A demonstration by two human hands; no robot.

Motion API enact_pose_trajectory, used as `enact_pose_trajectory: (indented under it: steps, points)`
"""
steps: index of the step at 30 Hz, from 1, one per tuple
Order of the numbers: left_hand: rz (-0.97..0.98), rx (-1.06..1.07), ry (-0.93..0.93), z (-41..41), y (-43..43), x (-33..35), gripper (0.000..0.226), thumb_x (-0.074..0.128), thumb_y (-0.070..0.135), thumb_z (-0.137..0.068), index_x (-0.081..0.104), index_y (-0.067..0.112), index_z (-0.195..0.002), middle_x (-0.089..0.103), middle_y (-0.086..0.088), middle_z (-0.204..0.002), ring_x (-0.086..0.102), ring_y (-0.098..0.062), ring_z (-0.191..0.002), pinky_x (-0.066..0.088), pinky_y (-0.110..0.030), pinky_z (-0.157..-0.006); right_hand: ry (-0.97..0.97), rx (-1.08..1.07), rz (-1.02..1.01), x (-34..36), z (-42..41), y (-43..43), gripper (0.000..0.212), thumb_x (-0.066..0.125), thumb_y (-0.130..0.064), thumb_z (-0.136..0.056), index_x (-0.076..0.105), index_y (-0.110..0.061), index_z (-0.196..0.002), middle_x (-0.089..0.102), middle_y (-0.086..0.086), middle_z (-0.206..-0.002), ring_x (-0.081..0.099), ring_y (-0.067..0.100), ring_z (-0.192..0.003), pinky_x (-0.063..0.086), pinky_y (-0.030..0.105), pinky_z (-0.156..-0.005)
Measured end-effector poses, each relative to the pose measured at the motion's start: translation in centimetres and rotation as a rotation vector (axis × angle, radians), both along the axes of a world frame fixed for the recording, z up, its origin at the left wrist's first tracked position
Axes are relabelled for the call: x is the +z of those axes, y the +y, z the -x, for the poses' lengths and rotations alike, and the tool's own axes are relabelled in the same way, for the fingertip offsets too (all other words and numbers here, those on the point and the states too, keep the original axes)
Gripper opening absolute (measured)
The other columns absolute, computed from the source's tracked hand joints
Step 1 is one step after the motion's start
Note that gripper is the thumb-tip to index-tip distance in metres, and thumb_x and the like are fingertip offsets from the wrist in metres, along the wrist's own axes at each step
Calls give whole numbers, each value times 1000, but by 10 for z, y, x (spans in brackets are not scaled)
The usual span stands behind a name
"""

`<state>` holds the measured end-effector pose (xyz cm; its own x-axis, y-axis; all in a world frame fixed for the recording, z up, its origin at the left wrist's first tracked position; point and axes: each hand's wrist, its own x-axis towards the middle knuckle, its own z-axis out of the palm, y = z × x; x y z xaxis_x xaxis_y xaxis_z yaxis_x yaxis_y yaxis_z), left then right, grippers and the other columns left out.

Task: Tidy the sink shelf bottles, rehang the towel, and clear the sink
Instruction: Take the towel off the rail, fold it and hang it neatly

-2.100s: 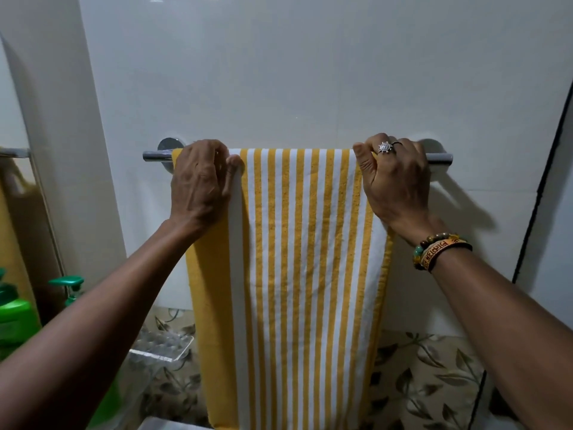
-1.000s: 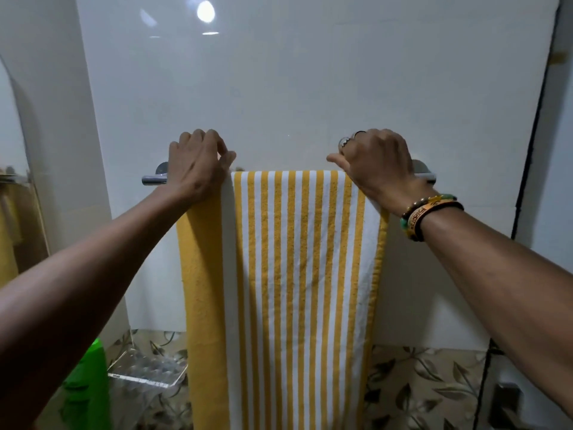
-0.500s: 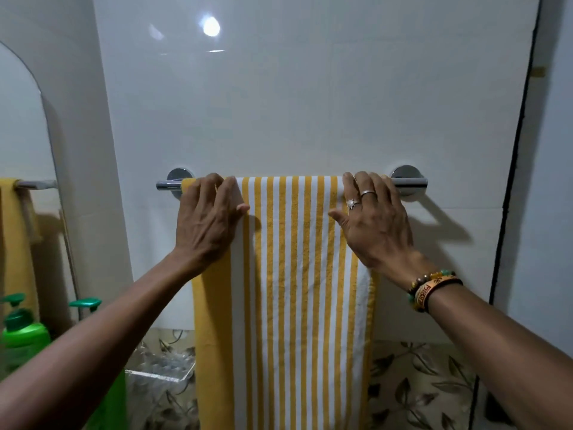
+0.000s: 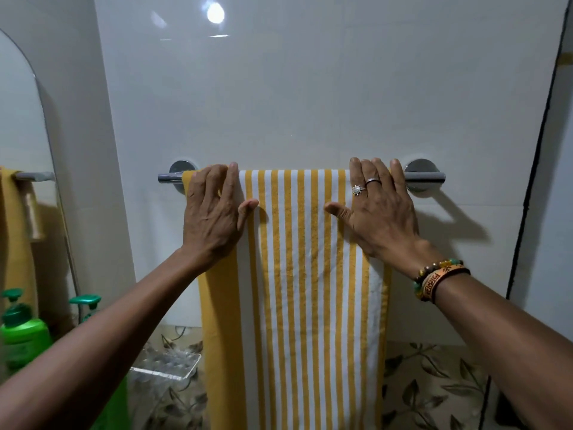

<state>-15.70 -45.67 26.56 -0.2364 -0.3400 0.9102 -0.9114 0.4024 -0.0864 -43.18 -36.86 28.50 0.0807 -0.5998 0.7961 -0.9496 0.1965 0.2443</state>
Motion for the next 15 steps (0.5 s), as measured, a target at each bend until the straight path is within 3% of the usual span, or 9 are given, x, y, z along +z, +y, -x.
enact_pose_trajectory:
  steps: [3,5,8,11,15]
  points:
    - [-23,-14,19,1,-7,12,81,17,65,-96,41,5,-145,51,-17,-131,43,-33,-127,18,-45,-121,2,31,9,8,1,-5,103,0,-76,-88,31,0,-150,47,19,-145,38,34,-139,14,51,-122]
    - [-14,-29,18,1,-9,20,80,15,66,-96,51,7,-135,58,-15,-120,49,-32,-116,26,-46,-114,20,50,22,15,2,-6,102,0,-77,-89,44,-1,-141,57,19,-131,51,34,-124,27,49,-116]
    - [-38,-25,15,2,-10,37,87,3,73,-92,64,11,-101,62,-12,-90,53,-30,-87,37,-42,-86,29,67,31,29,1,-8,101,-4,-79,-88,62,-6,-109,66,13,-100,60,30,-93,43,43,-89]
    - [-81,39,-22,1,-12,53,90,-9,81,-82,48,15,-61,51,-6,-59,45,-24,-58,28,-33,-64,-1,94,4,44,3,-15,86,-4,-80,-85,50,-15,-69,52,0,-64,52,21,-61,36,34,-63]
    - [-183,14,-13,-1,-24,68,81,-3,85,-77,34,18,-52,39,-2,-49,41,-20,-47,29,-26,-52,-40,139,-40,58,12,-26,83,-2,-77,-90,50,-15,-68,53,3,-59,49,21,-53,31,29,-52]
